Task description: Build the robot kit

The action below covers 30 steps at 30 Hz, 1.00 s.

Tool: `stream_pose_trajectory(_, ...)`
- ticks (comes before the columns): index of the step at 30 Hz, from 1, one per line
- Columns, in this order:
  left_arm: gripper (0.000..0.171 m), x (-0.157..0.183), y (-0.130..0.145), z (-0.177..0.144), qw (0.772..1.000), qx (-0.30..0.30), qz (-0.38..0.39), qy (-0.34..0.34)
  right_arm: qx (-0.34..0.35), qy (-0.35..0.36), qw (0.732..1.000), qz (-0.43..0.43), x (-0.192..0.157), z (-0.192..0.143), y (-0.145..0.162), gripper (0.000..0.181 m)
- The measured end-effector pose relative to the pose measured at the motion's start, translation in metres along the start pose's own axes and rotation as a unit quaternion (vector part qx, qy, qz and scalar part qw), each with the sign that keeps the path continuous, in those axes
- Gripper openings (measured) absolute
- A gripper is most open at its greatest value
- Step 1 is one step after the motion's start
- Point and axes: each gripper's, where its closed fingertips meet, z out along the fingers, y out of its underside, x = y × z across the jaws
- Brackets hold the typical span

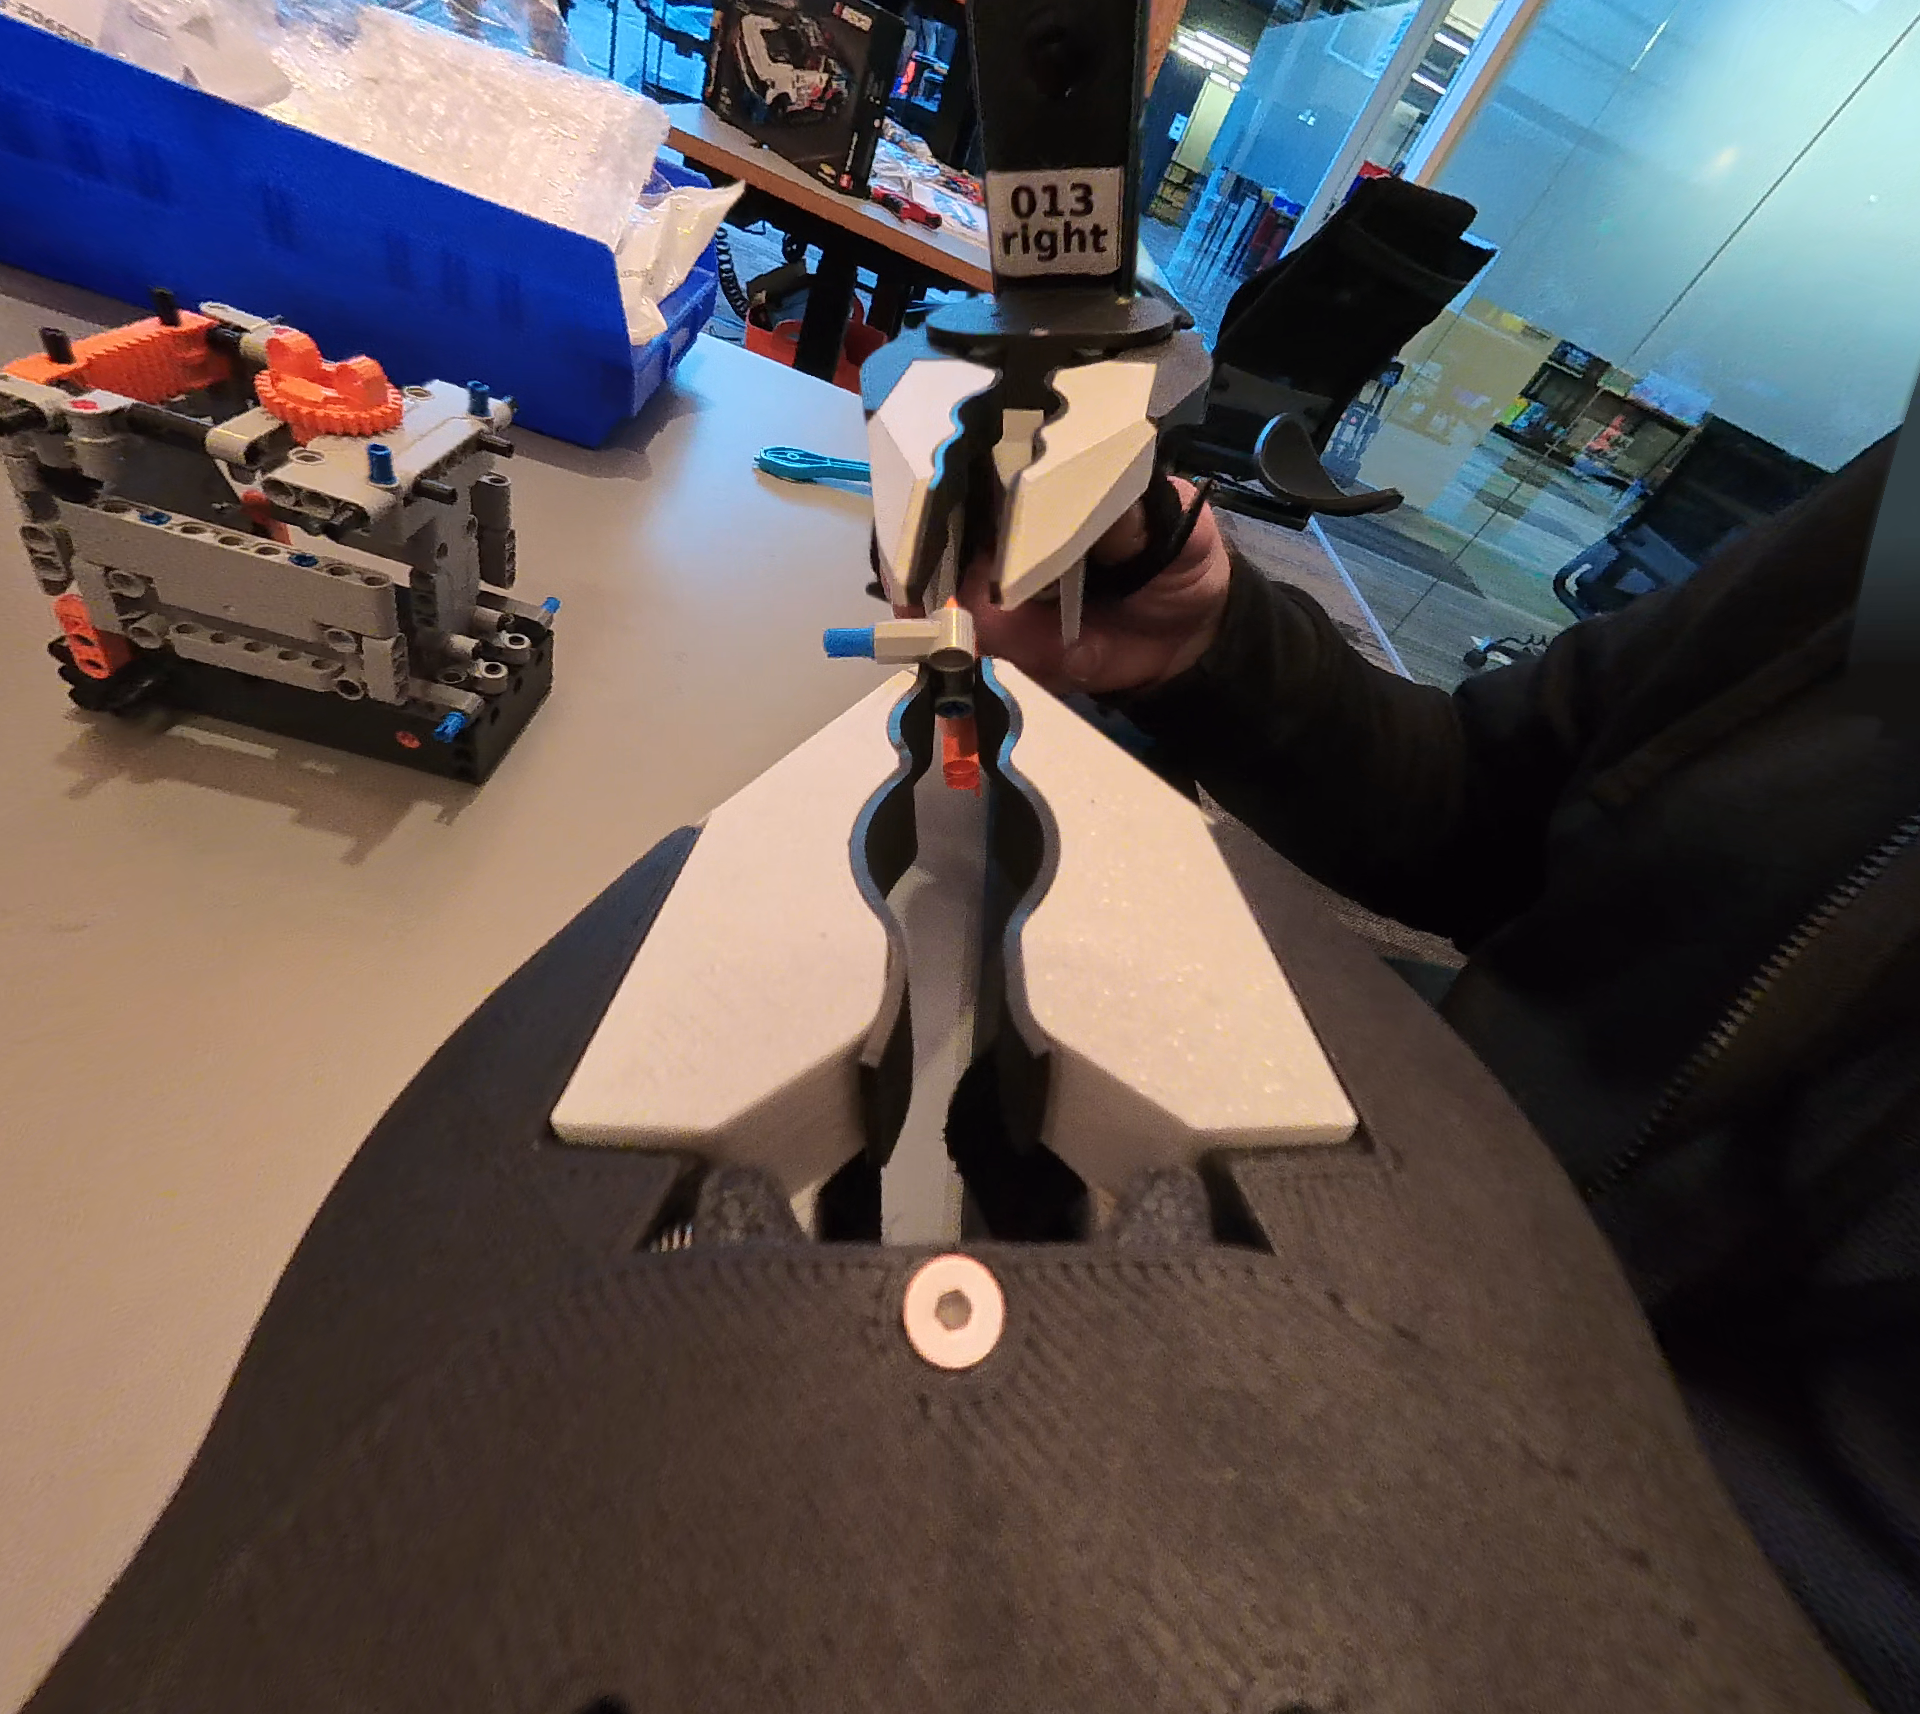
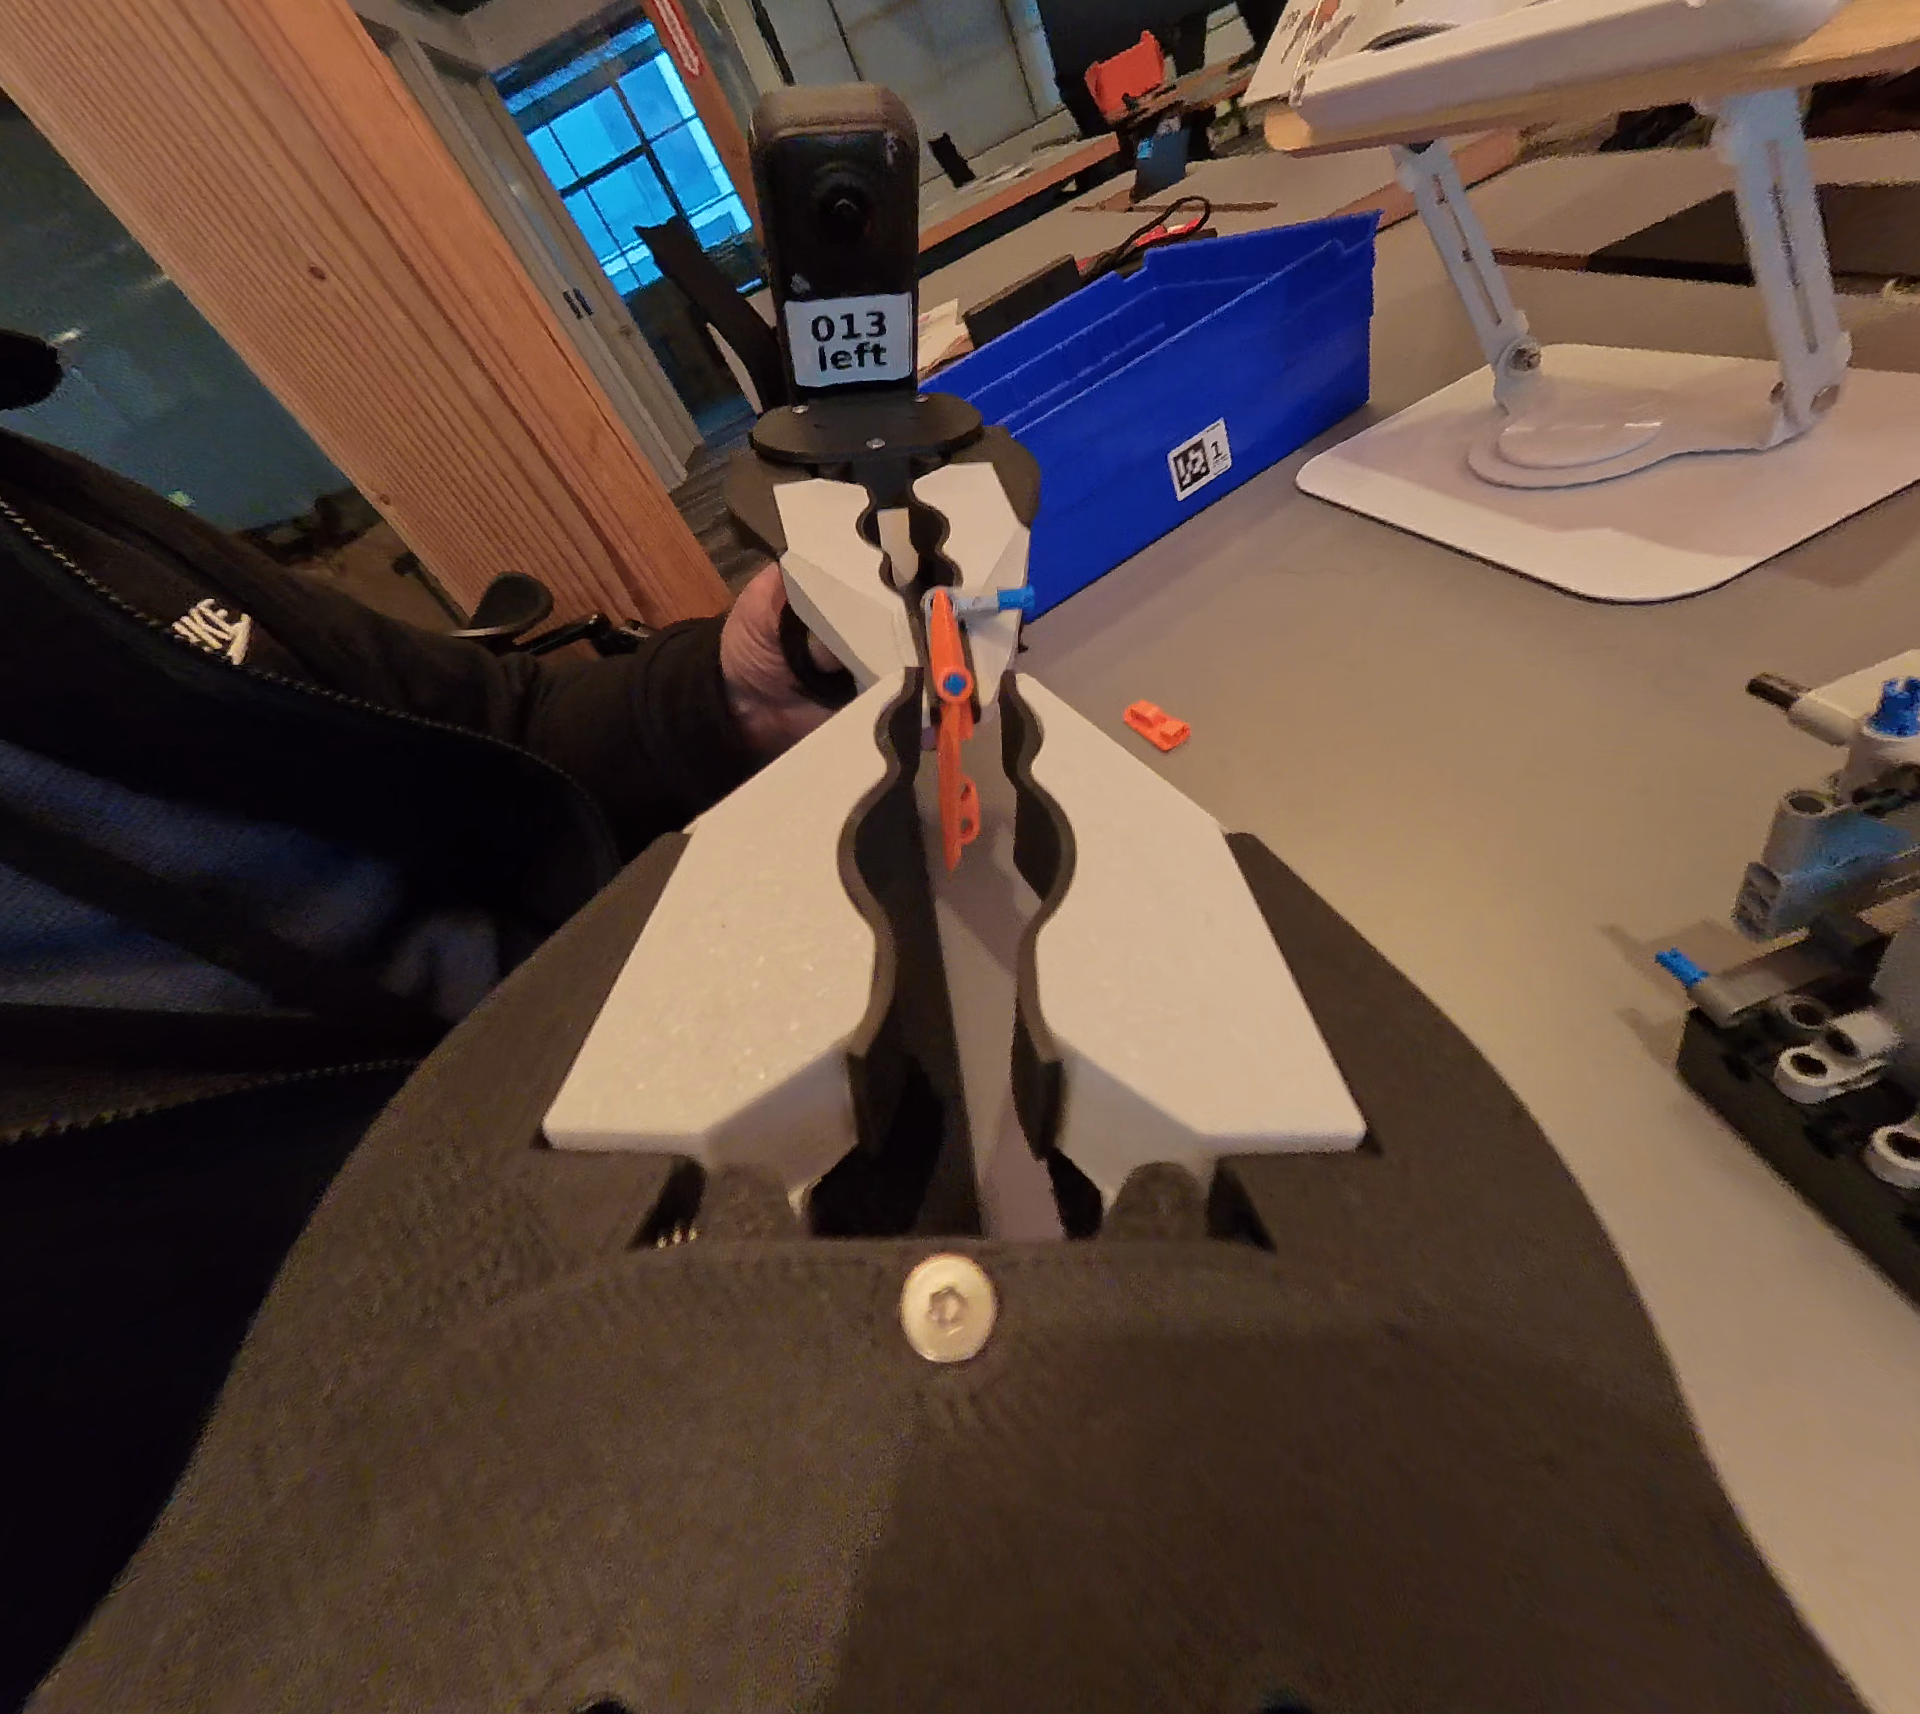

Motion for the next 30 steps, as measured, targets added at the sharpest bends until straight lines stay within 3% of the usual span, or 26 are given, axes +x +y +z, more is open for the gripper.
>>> stream_pose_trajectory(4, 0.005, -0.001, -0.008, -0.004, 0.999, 0.025, -0.021, 0.012, -0.03, -0.018, 0.999, 0.013, -0.004, 0.006, 0.013, 0.017)
stream_pose_trajectory(6, 0.005, 0.001, -0.011, -0.005, 0.999, 0.034, -0.024, 0.021, -0.047, -0.018, 0.999, 0.004, -0.006, 0.012, 0.018, 0.006)
stream_pose_trajectory(9, 0.005, 0.005, -0.014, -0.006, 0.998, 0.041, -0.018, 0.031, -0.052, -0.017, 0.998, -0.013, -0.011, 0.018, 0.018, 0.005)
stream_pose_trajectory(19, 0.017, -0.005, -0.034, -0.026, 0.996, 0.089, -0.011, -0.005, -0.016, 0.092, 0.99, -0.102, -0.003, 0.023, -0.006, 0.004)
stream_pose_trajectory(24, 0.03, -0.017, -0.04, -0.033, 0.994, 0.091, -0.001, -0.052, -0.03, 0.222, 0.954, -0.198, 0.015, 0.025, -0.015, 0.004)
stream_pose_trajectory(30, 0.032, -0.025, -0.047, -0.039, 0.991, 0.093, 0.023, -0.094, -0.051, 0.319, 0.899, -0.294, 0.017, 0.04, -0.022, 0.004)
